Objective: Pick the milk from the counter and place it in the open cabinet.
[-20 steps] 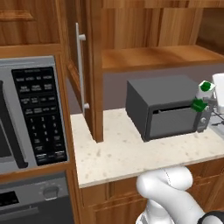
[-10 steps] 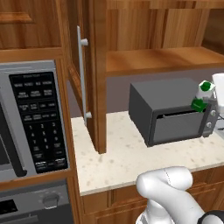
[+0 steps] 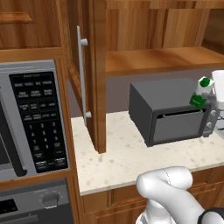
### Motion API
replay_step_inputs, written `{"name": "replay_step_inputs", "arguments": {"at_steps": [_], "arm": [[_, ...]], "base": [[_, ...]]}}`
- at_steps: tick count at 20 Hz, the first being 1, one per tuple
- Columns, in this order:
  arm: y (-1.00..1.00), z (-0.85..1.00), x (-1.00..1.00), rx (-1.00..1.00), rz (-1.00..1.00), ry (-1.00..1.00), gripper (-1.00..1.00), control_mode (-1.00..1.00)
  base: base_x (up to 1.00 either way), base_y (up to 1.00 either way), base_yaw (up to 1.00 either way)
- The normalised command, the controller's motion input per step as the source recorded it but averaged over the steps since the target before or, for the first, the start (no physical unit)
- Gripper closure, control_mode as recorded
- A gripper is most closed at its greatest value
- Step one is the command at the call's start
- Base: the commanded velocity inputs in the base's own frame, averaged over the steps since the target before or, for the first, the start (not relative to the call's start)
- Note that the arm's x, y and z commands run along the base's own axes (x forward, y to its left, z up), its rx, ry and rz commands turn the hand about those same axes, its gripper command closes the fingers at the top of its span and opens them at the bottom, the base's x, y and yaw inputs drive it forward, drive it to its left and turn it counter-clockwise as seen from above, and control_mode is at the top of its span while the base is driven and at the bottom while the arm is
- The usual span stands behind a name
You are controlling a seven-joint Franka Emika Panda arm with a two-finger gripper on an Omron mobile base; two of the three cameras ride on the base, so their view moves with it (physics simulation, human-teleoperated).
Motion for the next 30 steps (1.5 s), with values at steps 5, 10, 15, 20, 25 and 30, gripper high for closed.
{"name": "replay_step_inputs", "arguments": {"at_steps": [5,10,15,20,25,30], "arm": [[0.00,0.62,0.20,0.00,0.00,0.06,1.00,-1.00],[0.00,0.50,0.06,0.00,0.00,0.14,1.00,-1.00],[-0.05,0.25,0.29,0.00,0.00,0.05,1.00,-1.00],[0.00,0.05,0.45,0.00,-0.02,0.00,1.00,-1.00],[0.00,0.01,0.55,0.00,-0.06,0.00,1.00,-1.00],[-0.01,0.00,0.47,0.00,-0.08,0.00,1.00,-1.00]], "base": [[0.00,0.00,0.00],[0.00,0.00,0.00],[0.00,0.00,0.00],[0.00,0.00,0.00],[0.00,0.00,0.00],[0.00,0.00,0.00]]}}
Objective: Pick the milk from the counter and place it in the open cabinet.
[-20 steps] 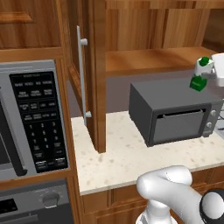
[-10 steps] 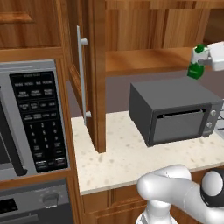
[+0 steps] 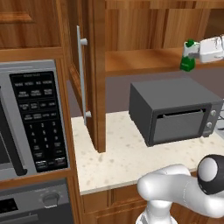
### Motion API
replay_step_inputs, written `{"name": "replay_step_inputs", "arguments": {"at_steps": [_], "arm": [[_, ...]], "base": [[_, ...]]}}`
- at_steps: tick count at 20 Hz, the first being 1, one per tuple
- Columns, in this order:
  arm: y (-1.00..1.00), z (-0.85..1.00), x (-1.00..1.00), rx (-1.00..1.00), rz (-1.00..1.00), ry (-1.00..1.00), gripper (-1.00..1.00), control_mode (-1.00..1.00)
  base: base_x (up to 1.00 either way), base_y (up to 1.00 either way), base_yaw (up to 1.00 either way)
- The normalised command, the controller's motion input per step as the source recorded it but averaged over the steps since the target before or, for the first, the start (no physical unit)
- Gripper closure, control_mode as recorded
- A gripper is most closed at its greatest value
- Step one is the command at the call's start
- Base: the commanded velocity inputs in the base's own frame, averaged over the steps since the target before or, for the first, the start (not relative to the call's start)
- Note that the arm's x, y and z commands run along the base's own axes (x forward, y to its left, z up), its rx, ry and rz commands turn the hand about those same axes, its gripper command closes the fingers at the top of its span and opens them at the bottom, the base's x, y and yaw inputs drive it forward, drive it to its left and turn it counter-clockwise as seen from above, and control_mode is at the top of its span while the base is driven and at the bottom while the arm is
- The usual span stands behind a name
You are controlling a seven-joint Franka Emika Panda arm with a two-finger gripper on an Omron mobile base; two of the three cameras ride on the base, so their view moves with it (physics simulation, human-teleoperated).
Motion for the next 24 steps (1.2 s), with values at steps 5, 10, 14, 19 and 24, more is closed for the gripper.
{"name": "replay_step_inputs", "arguments": {"at_steps": [5,10,14,19,24], "arm": [[0.00,0.00,0.46,0.00,-0.10,0.01,1.00,-1.00],[-0.01,0.00,0.45,0.00,-0.10,0.01,1.00,-1.00],[-0.01,-0.01,0.45,0.00,-0.09,0.00,1.00,-1.00],[-0.11,-0.13,0.29,0.00,-0.02,0.04,1.00,-1.00],[-0.03,-0.21,0.20,0.00,-0.01,0.05,1.00,-1.00]], "base": [[0.00,0.00,0.00],[0.00,0.00,0.00],[0.00,0.00,0.00],[0.00,0.00,0.00],[0.00,0.00,0.00]]}}
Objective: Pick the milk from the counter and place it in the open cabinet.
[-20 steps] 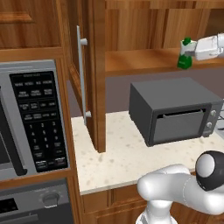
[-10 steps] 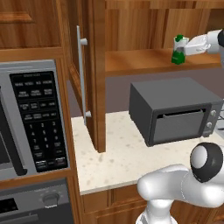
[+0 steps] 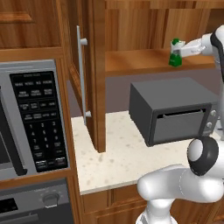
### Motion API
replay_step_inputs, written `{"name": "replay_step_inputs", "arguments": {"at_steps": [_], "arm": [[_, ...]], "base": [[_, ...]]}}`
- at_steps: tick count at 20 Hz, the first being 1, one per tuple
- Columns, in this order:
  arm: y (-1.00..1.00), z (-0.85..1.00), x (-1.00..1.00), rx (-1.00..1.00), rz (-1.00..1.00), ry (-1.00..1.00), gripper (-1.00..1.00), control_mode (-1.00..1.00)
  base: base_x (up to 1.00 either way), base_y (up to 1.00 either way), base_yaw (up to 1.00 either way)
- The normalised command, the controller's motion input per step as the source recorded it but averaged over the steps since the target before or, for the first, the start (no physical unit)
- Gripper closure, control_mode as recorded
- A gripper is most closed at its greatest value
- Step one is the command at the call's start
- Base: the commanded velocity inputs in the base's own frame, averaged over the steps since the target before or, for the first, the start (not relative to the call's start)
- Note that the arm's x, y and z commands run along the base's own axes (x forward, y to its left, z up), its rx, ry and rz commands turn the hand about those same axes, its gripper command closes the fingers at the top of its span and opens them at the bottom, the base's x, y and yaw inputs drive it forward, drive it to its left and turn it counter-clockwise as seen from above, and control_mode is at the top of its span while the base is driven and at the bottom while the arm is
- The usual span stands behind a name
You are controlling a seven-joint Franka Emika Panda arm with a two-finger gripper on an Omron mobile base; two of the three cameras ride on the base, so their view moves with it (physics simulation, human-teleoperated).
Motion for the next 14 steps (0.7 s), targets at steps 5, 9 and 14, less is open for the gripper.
{"name": "replay_step_inputs", "arguments": {"at_steps": [5,9,14], "arm": [[0.00,-0.17,0.21,0.00,-0.04,0.02,1.00,-1.00],[0.00,-0.09,0.26,0.00,-0.05,0.02,1.00,-1.00],[0.00,-0.02,0.29,0.00,-0.05,0.03,1.00,-1.00]], "base": [[0.00,0.00,0.00],[0.00,0.00,0.00],[0.00,0.00,0.00]]}}
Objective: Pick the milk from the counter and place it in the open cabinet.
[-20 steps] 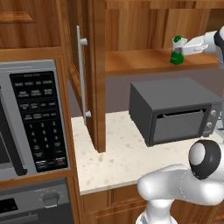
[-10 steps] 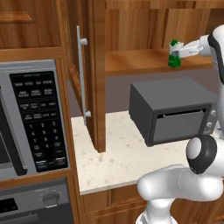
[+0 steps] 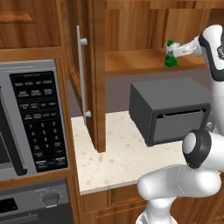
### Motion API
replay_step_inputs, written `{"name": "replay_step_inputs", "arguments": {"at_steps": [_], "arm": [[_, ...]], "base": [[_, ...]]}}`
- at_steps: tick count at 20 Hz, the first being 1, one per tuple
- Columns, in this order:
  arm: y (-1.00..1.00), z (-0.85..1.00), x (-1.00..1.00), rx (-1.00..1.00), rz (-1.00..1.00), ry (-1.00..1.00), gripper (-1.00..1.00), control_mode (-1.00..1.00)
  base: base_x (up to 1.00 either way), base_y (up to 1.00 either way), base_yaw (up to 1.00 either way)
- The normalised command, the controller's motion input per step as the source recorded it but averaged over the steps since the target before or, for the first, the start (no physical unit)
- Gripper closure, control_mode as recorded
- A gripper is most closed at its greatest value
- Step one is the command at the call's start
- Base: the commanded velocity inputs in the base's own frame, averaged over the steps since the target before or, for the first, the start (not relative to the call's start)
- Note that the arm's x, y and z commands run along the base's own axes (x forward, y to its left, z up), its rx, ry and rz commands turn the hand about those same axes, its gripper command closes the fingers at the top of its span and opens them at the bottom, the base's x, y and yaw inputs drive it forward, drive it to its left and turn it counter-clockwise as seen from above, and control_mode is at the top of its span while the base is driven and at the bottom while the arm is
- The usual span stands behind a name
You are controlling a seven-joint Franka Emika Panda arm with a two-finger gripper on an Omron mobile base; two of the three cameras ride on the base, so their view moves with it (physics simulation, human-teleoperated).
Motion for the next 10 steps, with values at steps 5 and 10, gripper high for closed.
{"name": "replay_step_inputs", "arguments": {"at_steps": [5,10], "arm": [[0.00,0.00,0.23,0.00,-0.06,0.07,1.00,-1.00],[0.00,-0.04,0.22,0.00,-0.06,0.06,1.00,-1.00]], "base": [[0.00,0.00,0.00],[0.00,0.00,0.00]]}}
